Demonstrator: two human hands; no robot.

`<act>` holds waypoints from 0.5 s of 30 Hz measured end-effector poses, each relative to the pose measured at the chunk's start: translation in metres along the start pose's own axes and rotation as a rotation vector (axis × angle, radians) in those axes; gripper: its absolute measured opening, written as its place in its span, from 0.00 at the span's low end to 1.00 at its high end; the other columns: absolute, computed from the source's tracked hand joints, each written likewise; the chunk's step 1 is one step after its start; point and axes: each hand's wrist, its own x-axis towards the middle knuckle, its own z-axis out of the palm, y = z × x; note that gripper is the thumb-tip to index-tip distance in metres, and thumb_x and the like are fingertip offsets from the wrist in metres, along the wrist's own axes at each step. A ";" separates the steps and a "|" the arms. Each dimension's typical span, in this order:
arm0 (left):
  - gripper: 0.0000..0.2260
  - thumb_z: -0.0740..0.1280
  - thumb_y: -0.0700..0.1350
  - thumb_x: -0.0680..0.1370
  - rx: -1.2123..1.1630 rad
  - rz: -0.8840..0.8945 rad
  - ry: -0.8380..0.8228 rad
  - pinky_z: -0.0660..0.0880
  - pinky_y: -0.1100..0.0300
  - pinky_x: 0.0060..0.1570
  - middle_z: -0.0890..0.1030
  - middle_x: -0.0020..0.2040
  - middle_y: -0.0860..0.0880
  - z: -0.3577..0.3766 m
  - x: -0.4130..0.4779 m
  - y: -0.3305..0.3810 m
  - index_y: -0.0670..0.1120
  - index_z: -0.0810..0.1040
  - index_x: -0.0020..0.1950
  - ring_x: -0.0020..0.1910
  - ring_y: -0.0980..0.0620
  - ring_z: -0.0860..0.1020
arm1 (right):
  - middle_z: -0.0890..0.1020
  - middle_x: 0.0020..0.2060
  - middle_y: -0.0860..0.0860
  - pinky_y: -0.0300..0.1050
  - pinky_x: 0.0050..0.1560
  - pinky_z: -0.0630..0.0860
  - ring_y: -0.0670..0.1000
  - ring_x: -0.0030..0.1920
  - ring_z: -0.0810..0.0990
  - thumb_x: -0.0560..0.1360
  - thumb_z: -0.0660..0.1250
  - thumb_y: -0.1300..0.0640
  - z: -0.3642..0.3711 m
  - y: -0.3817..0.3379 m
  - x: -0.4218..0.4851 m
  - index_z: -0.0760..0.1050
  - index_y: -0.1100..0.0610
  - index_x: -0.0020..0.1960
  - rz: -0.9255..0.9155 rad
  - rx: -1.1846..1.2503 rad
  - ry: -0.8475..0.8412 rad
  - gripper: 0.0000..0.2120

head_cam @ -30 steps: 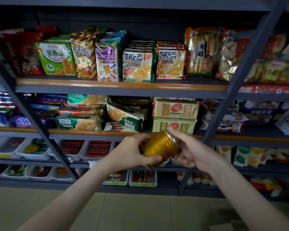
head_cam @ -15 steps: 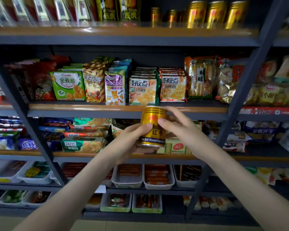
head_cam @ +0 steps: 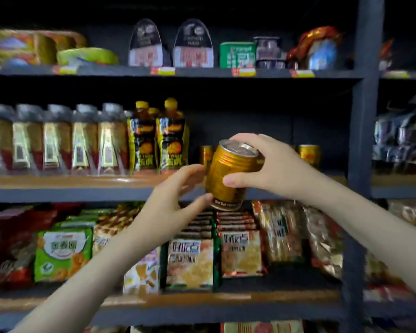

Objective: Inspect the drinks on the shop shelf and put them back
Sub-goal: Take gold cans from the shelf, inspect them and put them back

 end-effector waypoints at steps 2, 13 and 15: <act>0.18 0.67 0.51 0.77 0.169 0.063 0.156 0.72 0.67 0.60 0.77 0.61 0.56 -0.004 0.023 -0.013 0.51 0.71 0.67 0.59 0.64 0.75 | 0.76 0.51 0.42 0.35 0.49 0.70 0.43 0.51 0.74 0.63 0.75 0.40 -0.009 0.018 0.032 0.73 0.39 0.57 -0.031 -0.060 0.006 0.24; 0.22 0.59 0.53 0.78 0.791 0.226 0.337 0.66 0.58 0.65 0.73 0.66 0.45 -0.017 0.080 -0.089 0.42 0.73 0.67 0.65 0.47 0.71 | 0.77 0.56 0.52 0.51 0.60 0.73 0.54 0.57 0.75 0.66 0.69 0.31 0.032 0.096 0.154 0.74 0.56 0.61 0.060 -0.491 -0.223 0.35; 0.22 0.59 0.53 0.78 0.806 0.206 0.357 0.66 0.57 0.65 0.74 0.66 0.44 -0.022 0.084 -0.097 0.41 0.73 0.67 0.65 0.47 0.72 | 0.78 0.56 0.53 0.55 0.71 0.63 0.55 0.59 0.75 0.68 0.67 0.31 0.045 0.103 0.159 0.74 0.60 0.61 0.101 -0.547 -0.312 0.36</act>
